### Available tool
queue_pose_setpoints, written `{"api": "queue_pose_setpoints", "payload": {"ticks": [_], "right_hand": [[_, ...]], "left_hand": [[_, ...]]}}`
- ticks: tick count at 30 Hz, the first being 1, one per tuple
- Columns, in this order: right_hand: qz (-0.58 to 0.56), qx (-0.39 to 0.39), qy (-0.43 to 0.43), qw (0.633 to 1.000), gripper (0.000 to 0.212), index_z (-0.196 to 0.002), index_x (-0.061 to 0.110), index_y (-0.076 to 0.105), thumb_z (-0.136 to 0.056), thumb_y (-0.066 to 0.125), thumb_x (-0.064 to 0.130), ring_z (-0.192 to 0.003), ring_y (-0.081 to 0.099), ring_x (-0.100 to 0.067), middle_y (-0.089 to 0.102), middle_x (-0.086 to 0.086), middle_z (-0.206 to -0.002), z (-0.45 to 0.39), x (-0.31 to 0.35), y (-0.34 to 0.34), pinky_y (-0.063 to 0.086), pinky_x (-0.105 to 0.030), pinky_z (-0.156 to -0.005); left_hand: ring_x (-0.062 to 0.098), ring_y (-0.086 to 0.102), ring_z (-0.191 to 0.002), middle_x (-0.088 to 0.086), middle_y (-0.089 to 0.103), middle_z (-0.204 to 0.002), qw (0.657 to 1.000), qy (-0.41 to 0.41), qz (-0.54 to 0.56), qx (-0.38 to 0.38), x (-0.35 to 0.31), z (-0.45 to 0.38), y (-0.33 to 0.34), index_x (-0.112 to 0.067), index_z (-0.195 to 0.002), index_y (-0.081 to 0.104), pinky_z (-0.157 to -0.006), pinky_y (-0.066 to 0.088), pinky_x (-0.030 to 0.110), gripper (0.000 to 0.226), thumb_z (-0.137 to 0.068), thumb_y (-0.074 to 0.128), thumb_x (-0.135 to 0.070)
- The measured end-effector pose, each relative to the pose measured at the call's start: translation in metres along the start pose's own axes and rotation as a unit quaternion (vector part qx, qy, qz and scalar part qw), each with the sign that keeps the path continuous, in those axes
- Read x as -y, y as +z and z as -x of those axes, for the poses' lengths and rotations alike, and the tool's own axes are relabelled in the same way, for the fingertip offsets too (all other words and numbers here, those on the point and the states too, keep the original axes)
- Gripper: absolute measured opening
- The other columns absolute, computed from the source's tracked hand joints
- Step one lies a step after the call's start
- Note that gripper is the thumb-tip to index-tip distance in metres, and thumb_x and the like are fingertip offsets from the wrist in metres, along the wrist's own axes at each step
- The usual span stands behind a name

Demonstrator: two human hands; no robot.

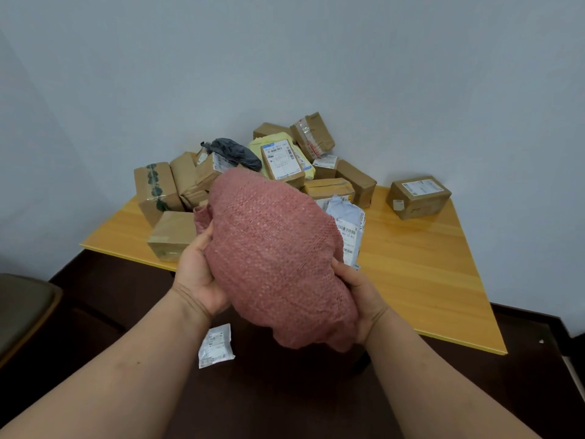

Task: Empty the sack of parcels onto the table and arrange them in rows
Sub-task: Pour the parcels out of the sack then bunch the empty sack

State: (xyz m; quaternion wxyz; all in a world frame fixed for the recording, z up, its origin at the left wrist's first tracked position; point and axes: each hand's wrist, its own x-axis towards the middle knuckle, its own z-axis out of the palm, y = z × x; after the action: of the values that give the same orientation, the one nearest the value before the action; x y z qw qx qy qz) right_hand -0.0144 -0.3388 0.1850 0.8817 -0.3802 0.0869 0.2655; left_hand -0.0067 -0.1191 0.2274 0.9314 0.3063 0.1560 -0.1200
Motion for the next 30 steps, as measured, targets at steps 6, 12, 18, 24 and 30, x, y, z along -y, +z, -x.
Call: {"api": "queue_pose_setpoints", "payload": {"ticks": [6, 12, 18, 24, 30], "right_hand": [[-0.054, 0.042, -0.05, 0.996, 0.092, -0.126, 0.012, 0.061, -0.043, 0.098, 0.024, -0.094, 0.069, -0.035, 0.069, -0.017, -0.109, 0.009, 0.017, -0.006, 0.058, -0.05, -0.08], [-0.032, 0.049, -0.059, 0.997, 0.062, -0.083, 0.009, 0.081, -0.024, 0.1, 0.018, -0.076, 0.073, -0.031, 0.074, -0.015, -0.088, 0.029, 0.054, -0.033, 0.061, -0.043, -0.064], [-0.065, 0.022, -0.082, 0.994, 0.025, -0.061, 0.013, 0.077, -0.077, 0.06, 0.005, -0.064, 0.072, -0.016, 0.073, -0.002, -0.071, 0.04, 0.087, -0.047, 0.059, -0.029, -0.06], [-0.104, -0.022, -0.084, 0.991, 0.057, -0.117, 0.022, 0.057, -0.067, 0.084, 0.014, -0.119, 0.052, -0.025, 0.056, 0.001, -0.125, 0.026, 0.105, -0.105, 0.039, -0.047, -0.108], [-0.143, -0.012, -0.149, 0.978, 0.024, -0.076, 0.009, 0.067, -0.063, 0.084, -0.002, -0.059, 0.069, -0.027, 0.067, -0.012, -0.07, 0.041, 0.13, -0.11, 0.058, -0.037, -0.052]], "left_hand": [[0.026, 0.068, -0.079, 0.008, 0.072, -0.084, 0.998, -0.056, -0.023, 0.014, 0.036, -0.005, 0.025, -0.017, -0.085, 0.074, -0.081, 0.047, 0.042, 0.032, -0.077, 0.055, -0.041], [0.02, 0.063, -0.054, 0.002, 0.063, -0.066, 0.985, -0.111, -0.135, -0.007, 0.05, -0.023, 0.044, -0.022, -0.058, 0.062, -0.072, 0.041, 0.036, 0.037, -0.088, 0.054, -0.042], [0.02, 0.068, -0.06, 0.002, 0.068, -0.067, 0.989, -0.1, -0.103, 0.034, 0.072, -0.022, 0.083, -0.019, -0.058, 0.071, -0.077, 0.045, 0.039, 0.035, -0.08, 0.061, -0.044], [0.016, 0.064, -0.049, -0.002, 0.061, -0.05, 0.988, -0.078, -0.13, 0.008, 0.099, -0.043, 0.115, -0.019, -0.042, 0.065, -0.054, 0.056, 0.027, 0.064, -0.099, 0.043, -0.038], [0.019, 0.063, -0.05, 0.003, 0.062, -0.057, 0.985, -0.113, -0.129, 0.012, 0.124, -0.078, 0.13, -0.016, -0.046, 0.066, -0.064, 0.051, 0.032, 0.059, -0.098, 0.043, -0.033]]}}
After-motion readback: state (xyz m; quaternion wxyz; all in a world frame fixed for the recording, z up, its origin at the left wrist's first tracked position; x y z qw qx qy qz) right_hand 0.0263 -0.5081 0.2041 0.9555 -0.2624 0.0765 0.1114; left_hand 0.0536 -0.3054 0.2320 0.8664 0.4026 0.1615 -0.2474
